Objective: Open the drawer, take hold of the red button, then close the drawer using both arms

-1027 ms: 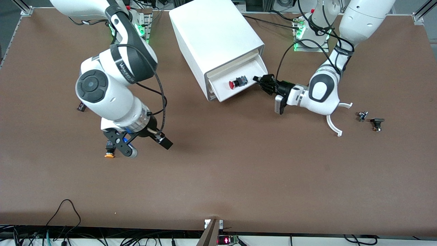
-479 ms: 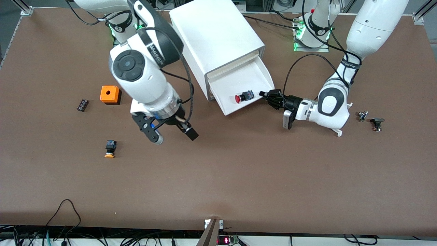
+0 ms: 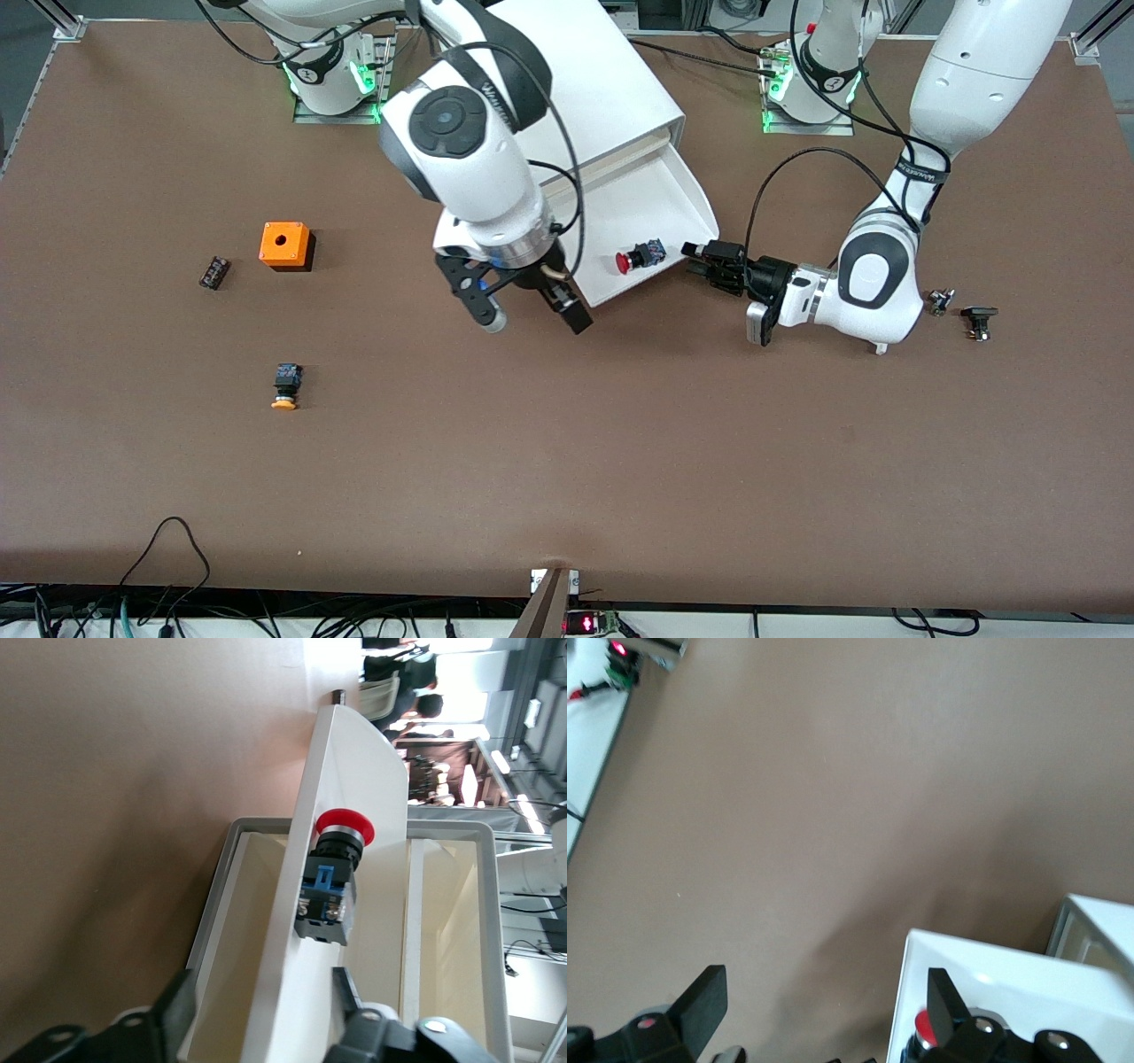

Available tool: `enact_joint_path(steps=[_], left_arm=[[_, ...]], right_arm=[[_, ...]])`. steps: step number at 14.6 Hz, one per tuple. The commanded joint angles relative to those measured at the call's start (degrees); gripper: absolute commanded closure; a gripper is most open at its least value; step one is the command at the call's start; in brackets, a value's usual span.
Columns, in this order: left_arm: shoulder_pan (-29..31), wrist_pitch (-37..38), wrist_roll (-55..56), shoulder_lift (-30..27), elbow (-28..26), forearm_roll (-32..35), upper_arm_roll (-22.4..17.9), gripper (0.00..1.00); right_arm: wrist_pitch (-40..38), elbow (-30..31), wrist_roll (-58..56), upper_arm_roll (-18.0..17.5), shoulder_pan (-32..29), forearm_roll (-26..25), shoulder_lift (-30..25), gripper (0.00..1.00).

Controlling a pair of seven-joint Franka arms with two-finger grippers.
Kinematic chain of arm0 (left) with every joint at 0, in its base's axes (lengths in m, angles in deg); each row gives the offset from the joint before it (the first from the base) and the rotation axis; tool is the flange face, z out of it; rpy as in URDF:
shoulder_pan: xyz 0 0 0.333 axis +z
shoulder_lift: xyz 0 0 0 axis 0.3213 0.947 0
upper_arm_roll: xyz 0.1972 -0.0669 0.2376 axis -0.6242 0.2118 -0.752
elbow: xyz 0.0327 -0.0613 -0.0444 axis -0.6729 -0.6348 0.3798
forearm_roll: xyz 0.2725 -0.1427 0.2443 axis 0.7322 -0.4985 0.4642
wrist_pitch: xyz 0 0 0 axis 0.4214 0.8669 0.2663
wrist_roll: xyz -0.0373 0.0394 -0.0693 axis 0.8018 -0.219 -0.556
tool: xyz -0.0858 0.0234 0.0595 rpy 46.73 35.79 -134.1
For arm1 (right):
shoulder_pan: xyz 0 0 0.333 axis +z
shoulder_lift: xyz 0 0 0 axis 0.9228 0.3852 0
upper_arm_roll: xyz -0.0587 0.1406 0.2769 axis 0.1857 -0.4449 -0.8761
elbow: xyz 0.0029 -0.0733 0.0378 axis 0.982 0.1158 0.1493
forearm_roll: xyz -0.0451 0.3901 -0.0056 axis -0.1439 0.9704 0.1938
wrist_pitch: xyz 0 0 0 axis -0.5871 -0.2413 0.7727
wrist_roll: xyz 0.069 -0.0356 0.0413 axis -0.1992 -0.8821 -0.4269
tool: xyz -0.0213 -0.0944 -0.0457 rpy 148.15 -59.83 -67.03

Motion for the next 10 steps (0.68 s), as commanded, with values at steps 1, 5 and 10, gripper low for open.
enact_joint_path(steps=[1,5,10], left_arm=[[0.9,3.2,11.9,-4.7,4.1,9.3,0.0,0.00],[2.2,12.7,25.5,-5.9,15.7,22.2,0.0,0.00],[0.7,19.7,40.1,-8.6,28.0,42.1,1.3,0.00]], right_arm=[[0.6,-2.4,4.6,0.4,3.3,0.6,2.4,0.00],[1.2,-2.3,12.5,0.4,8.1,0.5,4.5,0.00],[0.9,-2.2,15.5,0.5,12.3,0.4,7.7,0.00]])
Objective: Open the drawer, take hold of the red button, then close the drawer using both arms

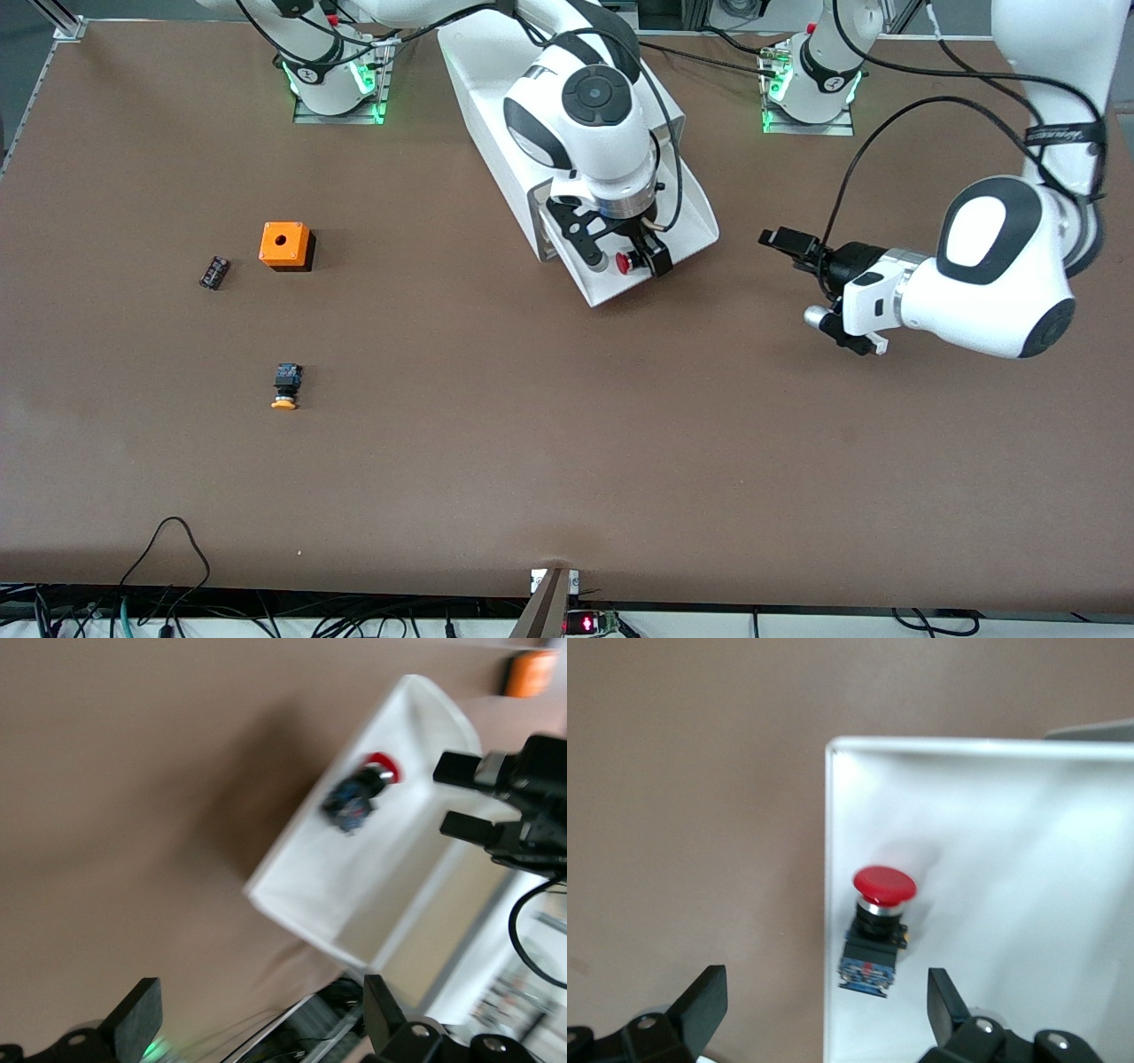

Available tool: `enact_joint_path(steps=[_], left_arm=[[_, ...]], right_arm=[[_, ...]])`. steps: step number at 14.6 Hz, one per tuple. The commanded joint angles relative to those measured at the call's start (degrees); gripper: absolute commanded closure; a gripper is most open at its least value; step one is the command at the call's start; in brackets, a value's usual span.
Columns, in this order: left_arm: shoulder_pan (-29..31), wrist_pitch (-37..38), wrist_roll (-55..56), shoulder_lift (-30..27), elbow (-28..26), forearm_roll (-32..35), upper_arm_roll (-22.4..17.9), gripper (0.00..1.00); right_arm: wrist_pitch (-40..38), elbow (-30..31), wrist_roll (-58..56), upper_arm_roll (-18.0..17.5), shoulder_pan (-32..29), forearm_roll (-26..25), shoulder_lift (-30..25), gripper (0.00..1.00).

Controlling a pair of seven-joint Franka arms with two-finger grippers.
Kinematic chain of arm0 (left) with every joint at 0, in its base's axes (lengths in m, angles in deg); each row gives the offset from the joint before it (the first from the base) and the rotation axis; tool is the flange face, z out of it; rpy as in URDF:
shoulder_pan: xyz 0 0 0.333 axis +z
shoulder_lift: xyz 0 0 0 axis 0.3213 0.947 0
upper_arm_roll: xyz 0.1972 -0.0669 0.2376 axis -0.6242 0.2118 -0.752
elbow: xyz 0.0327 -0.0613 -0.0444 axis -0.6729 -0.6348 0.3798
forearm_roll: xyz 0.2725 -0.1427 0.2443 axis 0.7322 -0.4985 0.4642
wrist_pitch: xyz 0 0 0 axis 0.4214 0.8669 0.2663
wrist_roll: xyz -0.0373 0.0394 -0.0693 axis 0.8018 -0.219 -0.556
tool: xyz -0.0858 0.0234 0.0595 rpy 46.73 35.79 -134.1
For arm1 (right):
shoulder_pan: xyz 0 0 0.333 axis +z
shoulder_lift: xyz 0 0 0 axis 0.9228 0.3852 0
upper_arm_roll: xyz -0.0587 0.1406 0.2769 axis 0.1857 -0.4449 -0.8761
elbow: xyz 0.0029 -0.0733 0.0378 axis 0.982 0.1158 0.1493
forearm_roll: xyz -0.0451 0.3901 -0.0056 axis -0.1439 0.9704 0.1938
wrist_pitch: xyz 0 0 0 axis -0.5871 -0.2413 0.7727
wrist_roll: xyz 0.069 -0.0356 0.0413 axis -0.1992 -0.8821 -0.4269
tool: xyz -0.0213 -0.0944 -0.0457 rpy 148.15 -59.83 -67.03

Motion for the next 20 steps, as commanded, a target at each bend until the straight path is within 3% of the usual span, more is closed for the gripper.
enact_joint_path(steps=[1,4,6,8,9,11,12,14,15,20], left_arm=[[-2.2,1.9,5.6,-1.8,5.5,11.9,0.6,0.00],[-2.9,2.7,5.1,-2.5,10.8,23.8,0.7,0.00],[-3.8,2.2,4.4,-1.9,13.5,28.3,0.6,0.00],[-3.5,-4.6,4.4,-1.2,15.4,28.2,0.3,0.00],[-3.5,-5.6,4.6,-1.3,15.9,28.3,0.3,0.00],[-3.4,-5.6,5.6,-1.8,15.8,29.0,0.4,0.00],[-4.0,-5.6,6.7,-2.0,15.6,30.2,0.3,0.00],[-3.6,-5.4,10.8,-2.2,15.6,30.1,0.5,0.00],[-3.4,-5.3,12.4,-2.5,15.6,30.0,0.4,0.00],[-3.7,-5.8,13.8,-3.5,14.6,30.1,0.4,0.00]], right_arm=[[0.0,-2.1,1.2,0.6,1.6,0.4,2.8,0.00],[0.9,-2.0,1.5,0.5,2.3,0.3,4.8,0.00],[1.0,-1.9,1.7,0.6,2.7,0.2,5.6,0.00],[1.0,-1.9,1.8,0.6,2.7,0.2,5.8,0.01],[1.0,-1.9,1.8,0.6,2.7,0.3,5.7,0.08],[1.0,-2.0,1.6,0.6,2.7,0.3,5.7,0.32],[1.0,-2.1,1.5,0.6,2.7,0.4,5.7,0.55],[0.8,-2.1,1.5,0.5,2.7,0.4,5.6,0.91],[0.6,-2.1,1.5,0.5,2.7,0.4,5.5,1.00],[-1.6,-4.4,1.2,0.4,1.5,0.6,2.2,1.00]])
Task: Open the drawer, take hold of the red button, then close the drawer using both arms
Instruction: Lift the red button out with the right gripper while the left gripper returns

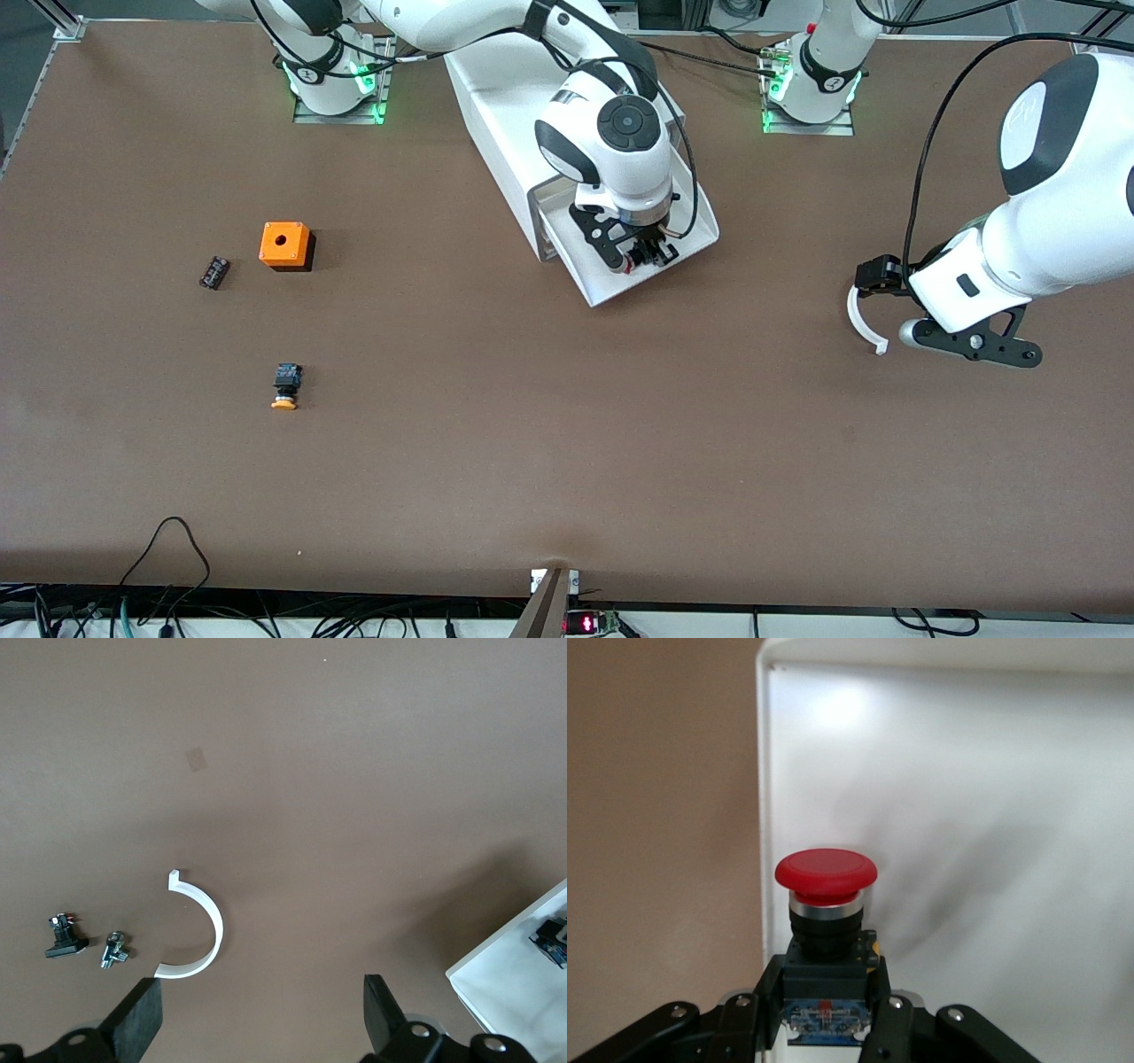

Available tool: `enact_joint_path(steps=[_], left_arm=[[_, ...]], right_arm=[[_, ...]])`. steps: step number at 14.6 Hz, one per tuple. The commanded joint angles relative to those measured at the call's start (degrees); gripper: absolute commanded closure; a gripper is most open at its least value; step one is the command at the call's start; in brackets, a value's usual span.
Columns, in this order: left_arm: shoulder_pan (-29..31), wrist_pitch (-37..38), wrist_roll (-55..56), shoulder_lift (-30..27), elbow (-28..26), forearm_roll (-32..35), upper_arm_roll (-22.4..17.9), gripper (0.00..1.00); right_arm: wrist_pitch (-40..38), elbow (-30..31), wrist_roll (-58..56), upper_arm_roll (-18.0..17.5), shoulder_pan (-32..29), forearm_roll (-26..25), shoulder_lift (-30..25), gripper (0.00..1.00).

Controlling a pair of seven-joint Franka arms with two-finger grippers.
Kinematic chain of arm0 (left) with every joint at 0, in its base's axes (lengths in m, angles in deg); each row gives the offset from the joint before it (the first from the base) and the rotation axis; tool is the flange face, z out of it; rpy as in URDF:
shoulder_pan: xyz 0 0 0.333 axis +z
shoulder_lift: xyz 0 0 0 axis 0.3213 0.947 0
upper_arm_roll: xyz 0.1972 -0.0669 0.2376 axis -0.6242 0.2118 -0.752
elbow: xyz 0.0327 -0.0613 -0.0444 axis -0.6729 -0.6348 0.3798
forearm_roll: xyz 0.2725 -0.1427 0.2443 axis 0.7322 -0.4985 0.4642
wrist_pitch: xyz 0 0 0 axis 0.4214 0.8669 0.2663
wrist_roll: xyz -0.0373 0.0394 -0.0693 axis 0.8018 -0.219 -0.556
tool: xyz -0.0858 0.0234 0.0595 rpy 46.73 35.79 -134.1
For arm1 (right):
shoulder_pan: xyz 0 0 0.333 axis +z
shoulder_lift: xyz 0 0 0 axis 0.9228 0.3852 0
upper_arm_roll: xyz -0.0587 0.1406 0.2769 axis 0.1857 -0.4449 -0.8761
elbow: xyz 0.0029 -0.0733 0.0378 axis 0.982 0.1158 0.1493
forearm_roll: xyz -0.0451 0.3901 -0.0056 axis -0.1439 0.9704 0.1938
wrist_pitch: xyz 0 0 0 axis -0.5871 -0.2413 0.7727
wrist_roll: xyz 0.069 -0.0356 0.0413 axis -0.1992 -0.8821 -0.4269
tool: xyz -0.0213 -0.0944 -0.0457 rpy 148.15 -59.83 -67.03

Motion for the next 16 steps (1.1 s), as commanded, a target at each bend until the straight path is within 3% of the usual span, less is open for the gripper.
enact_joint_path(steps=[1,3,7,9,13,16], left_arm=[[-0.5,-0.2,1.2,-0.9,-0.2,1.9,-0.1,0.00],[-0.4,-2.2,2.1,-3.0,-3.3,2.1,-0.1,0.00],[-0.5,-9.0,7.6,-9.2,-14.5,2.0,0.0,0.00],[-0.8,-11.4,14.2,-8.8,-16.9,1.8,0.5,0.00],[-0.8,-24.1,29.4,-8.3,-25.6,1.5,3.5,0.00],[-0.8,-29.5,39.7,-5.7,-27.8,1.5,7.5,0.00]], right_arm=[[-3.5,-3.5,-0.2,0.3,-1.0,0.5,-2.7,1.00],[-5.0,-4.0,-6.0,0.3,-2.7,0.5,-3.8,1.00],[-7.1,-3.9,-20.9,0.3,-7.4,0.6,-5.2,1.00],[-11.1,-3.9,-30.8,0.3,-10.6,0.6,-5.8,1.00],[-19.4,-3.8,-49.4,0.4,-17.5,0.7,-6.6,1.00],[-21.8,-2.8,-63.2,0.5,-23.5,0.9,-7.1,1.00]])
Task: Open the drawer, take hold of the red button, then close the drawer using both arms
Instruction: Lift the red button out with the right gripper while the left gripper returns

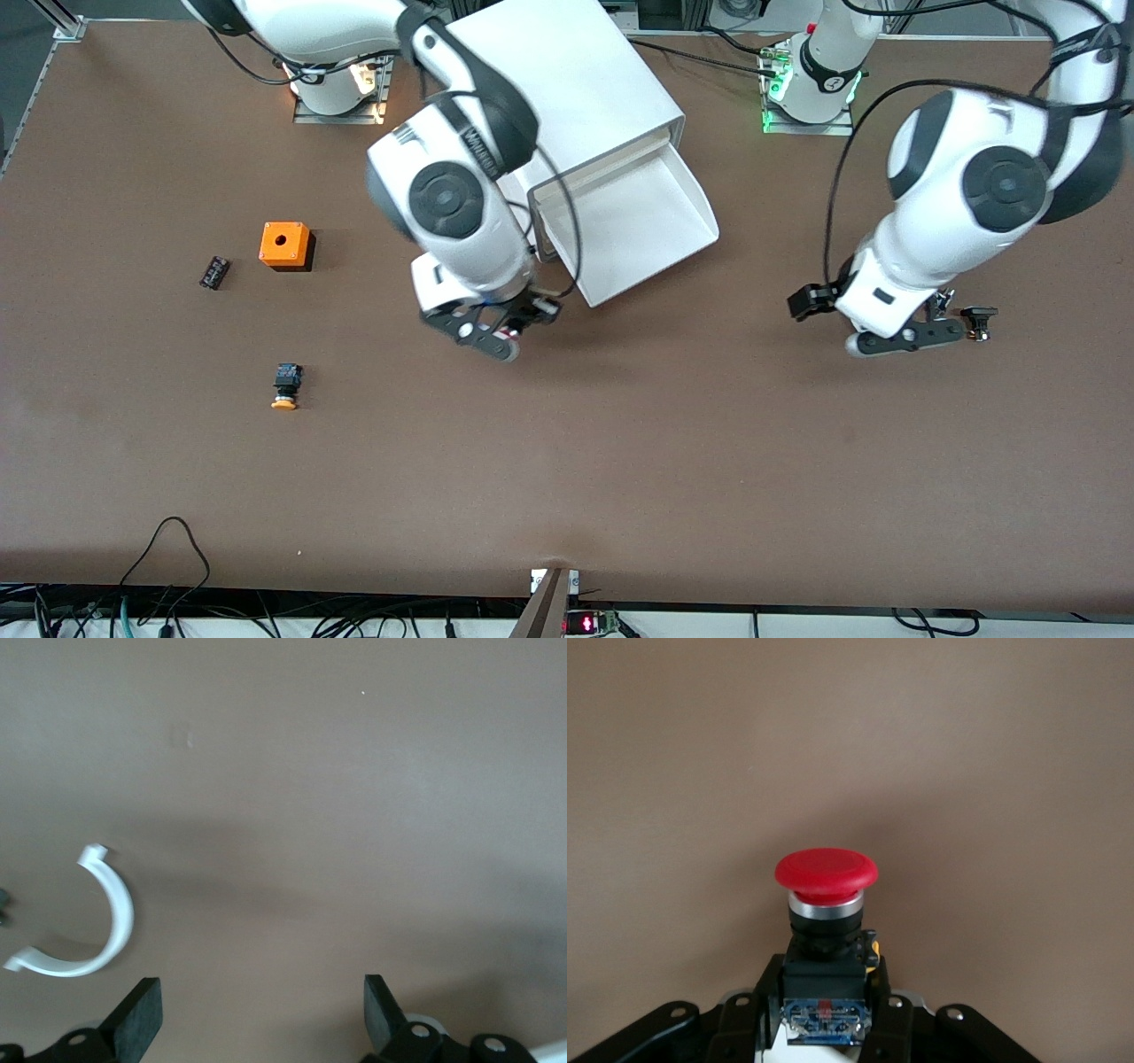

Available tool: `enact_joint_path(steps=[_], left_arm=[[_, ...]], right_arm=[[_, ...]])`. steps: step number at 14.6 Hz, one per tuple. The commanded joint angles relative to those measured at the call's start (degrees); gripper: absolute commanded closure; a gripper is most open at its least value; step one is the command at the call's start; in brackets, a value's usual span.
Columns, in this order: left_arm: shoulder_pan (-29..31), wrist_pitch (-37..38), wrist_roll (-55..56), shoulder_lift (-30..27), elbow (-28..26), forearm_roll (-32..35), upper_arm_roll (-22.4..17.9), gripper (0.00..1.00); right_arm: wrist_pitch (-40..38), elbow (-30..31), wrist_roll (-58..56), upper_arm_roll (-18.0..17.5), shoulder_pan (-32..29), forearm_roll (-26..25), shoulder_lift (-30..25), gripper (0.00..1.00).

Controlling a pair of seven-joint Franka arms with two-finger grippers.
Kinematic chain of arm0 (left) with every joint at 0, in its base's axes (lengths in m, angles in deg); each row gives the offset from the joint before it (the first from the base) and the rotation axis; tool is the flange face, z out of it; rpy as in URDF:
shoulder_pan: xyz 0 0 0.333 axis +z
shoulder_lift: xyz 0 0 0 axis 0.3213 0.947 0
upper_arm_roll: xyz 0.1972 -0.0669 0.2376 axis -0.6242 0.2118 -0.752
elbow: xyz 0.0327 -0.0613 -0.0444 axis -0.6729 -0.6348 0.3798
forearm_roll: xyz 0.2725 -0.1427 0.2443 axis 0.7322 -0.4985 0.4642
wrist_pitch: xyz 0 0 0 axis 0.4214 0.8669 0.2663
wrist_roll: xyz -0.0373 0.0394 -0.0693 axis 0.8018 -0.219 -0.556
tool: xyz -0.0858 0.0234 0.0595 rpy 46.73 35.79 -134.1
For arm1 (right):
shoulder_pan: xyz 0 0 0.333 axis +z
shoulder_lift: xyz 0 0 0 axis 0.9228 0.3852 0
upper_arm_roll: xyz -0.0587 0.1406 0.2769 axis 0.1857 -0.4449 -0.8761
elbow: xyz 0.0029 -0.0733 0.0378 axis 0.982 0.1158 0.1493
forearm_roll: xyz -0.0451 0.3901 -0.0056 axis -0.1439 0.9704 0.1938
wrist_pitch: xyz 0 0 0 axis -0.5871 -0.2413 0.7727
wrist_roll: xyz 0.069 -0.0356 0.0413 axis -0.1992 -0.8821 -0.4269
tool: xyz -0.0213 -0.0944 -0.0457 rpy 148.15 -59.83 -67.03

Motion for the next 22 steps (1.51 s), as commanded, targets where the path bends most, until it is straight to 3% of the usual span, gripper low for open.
enact_joint_path(steps=[1,4,9,17,22], left_arm=[[0.0,-4.9,10.7,1.5,-2.3,1.5,3.9,0.00],[-0.2,-9.9,18.1,4.8,-3.5,2.0,7.0,0.00],[-4.9,-13.6,20.7,6.4,-8.5,2.2,7.2,0.00],[-10.3,-13.6,26.3,8.0,-11.1,2.2,7.2,0.00],[-10.8,-13.0,27.4,7.7,-11.7,1.5,10.1,0.00]], right_arm=[[-2.1,1.9,-13.0,-0.5,-5.4,1.3,-1.3,1.00],[-1.4,4.9,-23.5,-0.5,-9.8,2.4,-1.2,1.00],[1.4,10.9,-37.6,-0.5,-17.0,2.5,-1.1,1.00],[15.8,26.3,-47.9,0.8,-22.2,1.1,-0.7,1.00],[25.8,33.7,-48.1,0.8,-22.3,1.1,0.2,1.00]])
